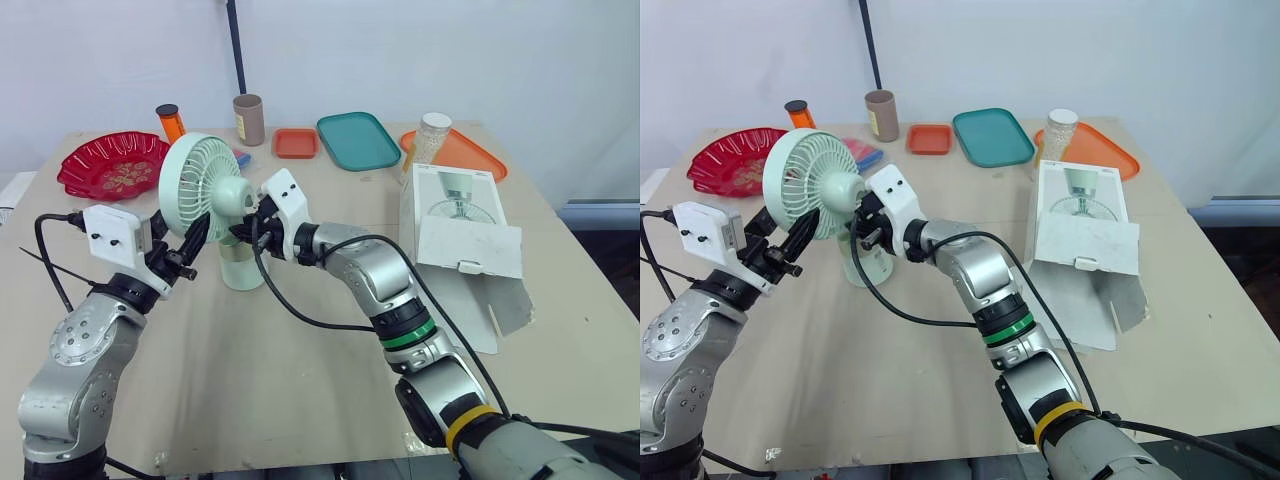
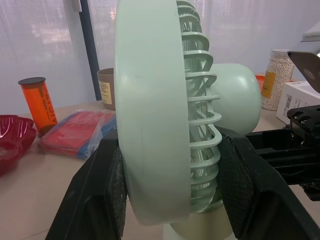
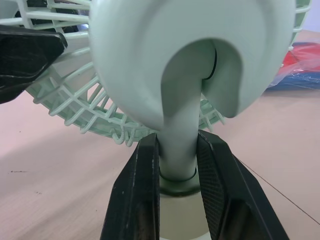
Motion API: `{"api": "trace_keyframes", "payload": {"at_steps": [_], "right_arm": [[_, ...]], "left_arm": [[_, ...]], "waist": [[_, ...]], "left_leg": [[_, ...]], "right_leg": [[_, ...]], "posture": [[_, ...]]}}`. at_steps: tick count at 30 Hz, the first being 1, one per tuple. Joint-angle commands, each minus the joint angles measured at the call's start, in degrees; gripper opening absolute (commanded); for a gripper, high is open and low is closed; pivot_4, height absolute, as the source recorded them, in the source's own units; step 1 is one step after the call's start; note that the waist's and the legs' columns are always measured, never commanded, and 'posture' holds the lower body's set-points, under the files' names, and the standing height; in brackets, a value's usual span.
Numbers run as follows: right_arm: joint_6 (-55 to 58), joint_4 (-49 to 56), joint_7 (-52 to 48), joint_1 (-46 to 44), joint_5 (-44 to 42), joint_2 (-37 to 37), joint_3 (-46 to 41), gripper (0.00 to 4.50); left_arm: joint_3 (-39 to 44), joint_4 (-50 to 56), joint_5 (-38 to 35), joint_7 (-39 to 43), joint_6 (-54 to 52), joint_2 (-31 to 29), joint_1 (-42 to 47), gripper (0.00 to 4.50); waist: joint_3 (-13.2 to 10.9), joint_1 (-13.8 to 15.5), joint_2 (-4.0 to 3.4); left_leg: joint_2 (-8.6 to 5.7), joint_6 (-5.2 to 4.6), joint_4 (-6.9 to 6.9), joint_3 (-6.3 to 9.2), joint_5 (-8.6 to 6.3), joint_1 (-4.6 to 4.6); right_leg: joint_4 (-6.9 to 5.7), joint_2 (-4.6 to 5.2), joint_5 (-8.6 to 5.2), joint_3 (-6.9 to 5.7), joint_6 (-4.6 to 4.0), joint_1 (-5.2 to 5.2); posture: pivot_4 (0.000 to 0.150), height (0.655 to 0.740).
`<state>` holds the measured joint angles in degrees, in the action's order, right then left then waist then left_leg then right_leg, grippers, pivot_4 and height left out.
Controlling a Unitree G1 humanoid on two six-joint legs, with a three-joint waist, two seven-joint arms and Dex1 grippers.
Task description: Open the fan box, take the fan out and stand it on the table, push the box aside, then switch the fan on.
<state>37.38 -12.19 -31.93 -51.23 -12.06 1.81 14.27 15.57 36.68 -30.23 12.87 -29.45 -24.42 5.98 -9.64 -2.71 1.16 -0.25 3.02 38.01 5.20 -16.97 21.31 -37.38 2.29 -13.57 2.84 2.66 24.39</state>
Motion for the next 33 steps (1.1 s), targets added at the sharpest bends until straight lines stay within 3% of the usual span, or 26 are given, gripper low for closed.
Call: {"api": "trace_keyframes", "payload": {"at_steps": [1,4,6,11,19,25,30,31,33], "right_arm": [[-1.0,0.0,0.5,-2.1,-0.1,0.8,-1.1,0.99],[-1.4,-0.6,0.6,-2.4,0.0,0.7,-1.5,0.99],[-1.7,-1.1,0.7,-2.5,0.2,0.6,-1.6,0.94],[-2.5,-2.5,0.9,-3.1,0.4,0.6,-2.1,0.94],[-3.5,-2.3,0.5,-3.3,0.0,-0.2,-2.6,0.94],[-5.2,2.8,-5.4,-1.8,-2.9,-3.8,-3.6,0.94],[-8.9,9.0,-13.5,0.5,-6.2,-9.5,-4.7,0.94],[-9.3,11.1,-16.2,1.6,-7.7,-11.2,-5.3,0.94],[-8.6,15.2,-21.3,3.8,-11.3,-14.7,-6.7,0.94]], "left_arm": [[1.0,2.6,-1.0,1.3,2.0,0.0,-0.5,1.97],[1.7,2.7,-1.4,2.1,2.0,-0.4,-1.6,1.97],[3.0,2.6,-2.6,2.3,1.4,-0.5,-2.2,3.03],[5.5,3.0,-5.4,3.9,1.3,-1.4,-3.4,4.42],[10.9,2.5,-9.8,7.0,1.8,-3.7,-5.6,4.42],[24.6,-5.0,-23.3,10.5,-2.4,-10.3,-6.5,4.42],[25.2,-9.4,-21.5,18.4,-0.8,-14.6,-9.8,4.42],[24.6,-9.7,-22.0,20.8,-0.8,-15.1,-10.5,3.89],[22.6,-10.0,-21.6,25.2,-0.7,-15.9,-11.8,3.45]], "waist": [[0.0,0.0,0.0],[0.0,0.0,0.0],[0.0,0.0,0.0],[0.0,0.0,0.0],[0.0,0.0,0.0],[0.0,0.0,0.0],[0.0,-0.1,-0.02],[0.0,-0.1,-0.04],[0.0,0.0,-0.03]], "left_leg": [[0.0,0.0,0.0,-0.01,0.0,0.0],[0.01,0.0,0.0,-0.01,0.0,-0.02],[0.01,0.0,0.0,-0.04,0.0,-0.03],[0.01,0.01,0.0,-0.04,0.0,-0.03],[0.01,0.01,0.0,-0.05,0.0,-0.03],[0.01,0.0,0.0,-0.01,0.0,-0.02],[0.0,-0.03,-0.02,-0.01,-0.02,0.0],[0.01,-0.03,-0.04,0.0,-0.02,0.01],[0.02,-0.04,-0.06,0.0,-0.02,0.01]], "right_leg": [[0.0,0.0,0.0,0.0,0.0,0.0],[-0.02,0.0,0.0,0.0,-0.01,0.0],[-0.02,0.0,0.01,0.01,-0.02,0.0],[-0.02,0.01,0.01,0.01,-0.02,-0.01],[-0.02,0.0,0.01,0.01,-0.02,-0.01],[-0.01,0.0,0.01,-0.02,-0.02,0.0],[0.08,0.0,0.01,-0.05,-0.02,-0.02],[0.11,0.0,0.01,-0.06,-0.02,-0.01],[0.12,-0.01,0.01,-0.07,-0.02,-0.01]], "posture": [[0.15,0.74],[0.15,0.74],[0.15,0.74],[0.15,0.74],[0.15,0.74],[0.15,0.74],[0.15,0.74],[0.15,0.74],[0.15,0.74]]}}
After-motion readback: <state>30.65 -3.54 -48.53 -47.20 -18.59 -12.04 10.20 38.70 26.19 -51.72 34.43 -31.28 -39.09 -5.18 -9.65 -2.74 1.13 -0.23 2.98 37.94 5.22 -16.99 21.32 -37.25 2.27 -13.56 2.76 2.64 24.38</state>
